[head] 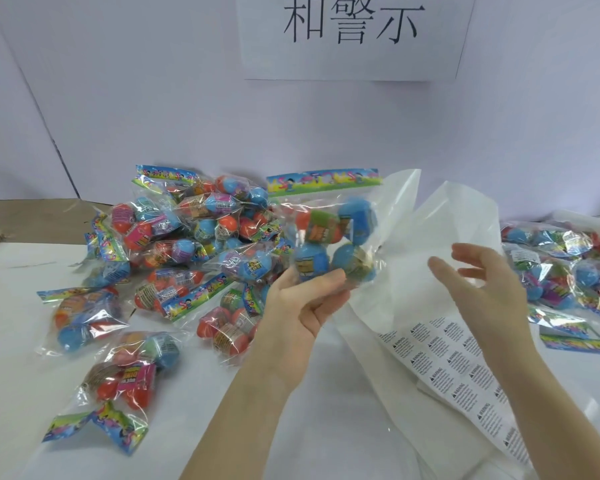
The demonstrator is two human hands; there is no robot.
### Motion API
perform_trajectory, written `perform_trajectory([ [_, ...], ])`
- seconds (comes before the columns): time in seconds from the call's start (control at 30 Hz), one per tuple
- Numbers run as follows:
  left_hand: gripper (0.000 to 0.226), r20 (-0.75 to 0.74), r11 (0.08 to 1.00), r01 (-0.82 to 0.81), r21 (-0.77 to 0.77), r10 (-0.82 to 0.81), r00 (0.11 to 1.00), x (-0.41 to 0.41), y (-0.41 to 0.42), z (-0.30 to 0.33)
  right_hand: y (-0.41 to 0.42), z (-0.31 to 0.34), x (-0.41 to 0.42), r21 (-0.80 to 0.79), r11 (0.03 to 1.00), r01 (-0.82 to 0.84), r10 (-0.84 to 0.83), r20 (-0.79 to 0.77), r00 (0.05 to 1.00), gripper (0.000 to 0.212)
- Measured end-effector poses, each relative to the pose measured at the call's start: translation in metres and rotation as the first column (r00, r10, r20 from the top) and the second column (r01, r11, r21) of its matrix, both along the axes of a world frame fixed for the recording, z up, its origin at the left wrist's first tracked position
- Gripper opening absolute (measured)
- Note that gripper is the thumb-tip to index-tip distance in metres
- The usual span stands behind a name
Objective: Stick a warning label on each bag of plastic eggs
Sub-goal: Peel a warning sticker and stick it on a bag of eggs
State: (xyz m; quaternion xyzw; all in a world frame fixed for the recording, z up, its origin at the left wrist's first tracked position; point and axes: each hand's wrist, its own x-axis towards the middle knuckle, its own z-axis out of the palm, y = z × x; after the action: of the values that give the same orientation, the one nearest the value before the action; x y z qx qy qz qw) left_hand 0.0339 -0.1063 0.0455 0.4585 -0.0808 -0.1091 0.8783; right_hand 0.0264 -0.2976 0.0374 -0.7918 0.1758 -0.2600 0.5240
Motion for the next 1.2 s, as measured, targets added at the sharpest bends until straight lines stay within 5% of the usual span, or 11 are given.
perform_trajectory([
  [0.2, 0.024, -0.024, 0.986, 0.029, -0.164, -0.033, 0.999, -0.002, 0.003, 0.003, 0.004, -0.002, 0.001, -0.138, 0.99, -0.02, -0.007, -0.194, 0.981, 0.099],
  [0.4, 0.022, 0.015, 0.997, 0.049, -0.059, -0.048, 0.999, -0.001, 0.001, 0.0, -0.004, -0.002, -0.001, -0.277, 0.935, -0.223, 0.089, -0.424, 0.901, 0.14],
  [0.57, 0.053, 0.006, 0.993, 0.071, 0.092, -0.072, 0.997, -0.001, -0.002, -0.005, 0.0, 0.0, -0.001, -0.107, 0.967, -0.23, 0.214, -0.147, 0.966, 0.117],
  [0.67, 0.023, 0.088, 0.95, 0.157, 0.271, -0.187, 0.978, -0.005, -0.002, -0.004, 0.004, 0.006, -0.003, 0.108, 0.968, -0.225, 0.21, 0.134, 0.969, 0.097],
  [0.87, 0.03, 0.203, 0.834, 0.198, 0.515, -0.344, 0.917, -0.008, -0.008, -0.007, 0.007, 0.011, -0.006, 0.351, 0.874, -0.336, 0.195, 0.38, 0.904, 0.056],
  [1.03, 0.018, 0.089, 0.968, 0.158, 0.193, -0.178, 0.98, -0.006, -0.014, -0.007, 0.01, 0.014, -0.005, 0.317, 0.914, -0.252, 0.115, 0.394, 0.912, 0.06],
  [1.2, 0.024, -0.138, 0.955, 0.123, -0.27, -0.164, 0.977, -0.001, -0.004, -0.002, 0.018, 0.01, -0.012, -0.28, 0.957, -0.072, 0.183, 0.395, 0.9, 0.05],
])
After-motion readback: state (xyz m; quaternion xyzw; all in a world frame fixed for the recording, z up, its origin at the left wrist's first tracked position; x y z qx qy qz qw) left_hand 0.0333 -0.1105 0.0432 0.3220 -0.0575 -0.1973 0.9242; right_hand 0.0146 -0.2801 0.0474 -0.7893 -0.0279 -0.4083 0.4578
